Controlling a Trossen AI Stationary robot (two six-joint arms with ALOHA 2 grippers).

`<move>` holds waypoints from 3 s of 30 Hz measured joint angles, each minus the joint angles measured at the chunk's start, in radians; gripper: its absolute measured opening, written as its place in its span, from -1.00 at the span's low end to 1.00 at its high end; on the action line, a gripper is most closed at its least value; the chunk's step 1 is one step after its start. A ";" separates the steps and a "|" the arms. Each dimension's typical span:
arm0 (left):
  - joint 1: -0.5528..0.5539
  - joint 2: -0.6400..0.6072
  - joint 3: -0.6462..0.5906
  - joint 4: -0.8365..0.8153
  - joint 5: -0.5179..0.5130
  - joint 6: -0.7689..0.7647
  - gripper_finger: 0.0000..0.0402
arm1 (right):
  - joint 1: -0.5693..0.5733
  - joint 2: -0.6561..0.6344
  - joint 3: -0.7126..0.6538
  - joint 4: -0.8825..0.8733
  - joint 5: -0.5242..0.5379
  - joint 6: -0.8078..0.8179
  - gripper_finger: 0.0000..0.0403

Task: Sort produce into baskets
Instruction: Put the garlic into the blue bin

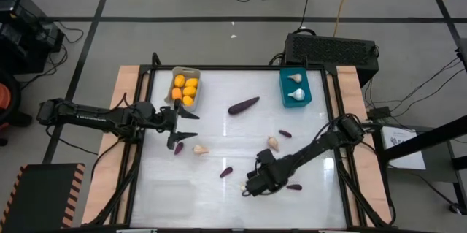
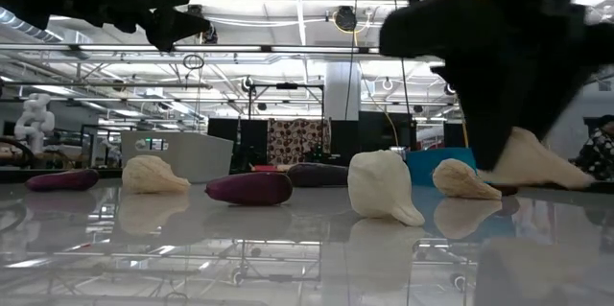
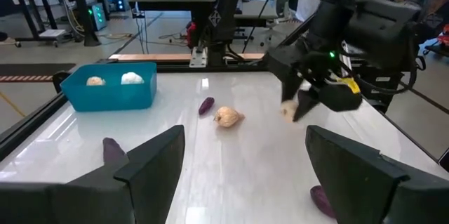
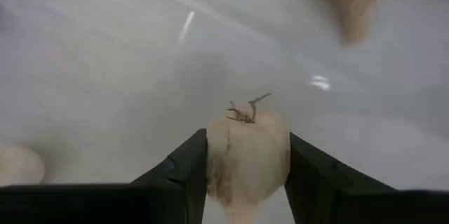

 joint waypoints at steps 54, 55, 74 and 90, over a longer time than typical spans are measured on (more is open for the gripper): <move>0.000 0.000 0.000 -0.019 0.000 0.026 0.51 | -1.057 -0.008 0.095 -0.404 0.341 -1.043 0.27; 0.000 0.000 0.000 -0.019 -0.001 0.029 0.51 | -1.053 -0.015 0.095 -0.403 0.339 -1.047 0.29; 0.000 0.000 0.000 0.072 -0.007 0.033 0.51 | -0.602 -0.330 0.095 -0.231 0.296 -0.731 0.37; 0.000 0.000 0.000 0.083 -0.007 0.025 0.51 | -0.122 0.014 0.096 0.669 0.498 -1.059 0.37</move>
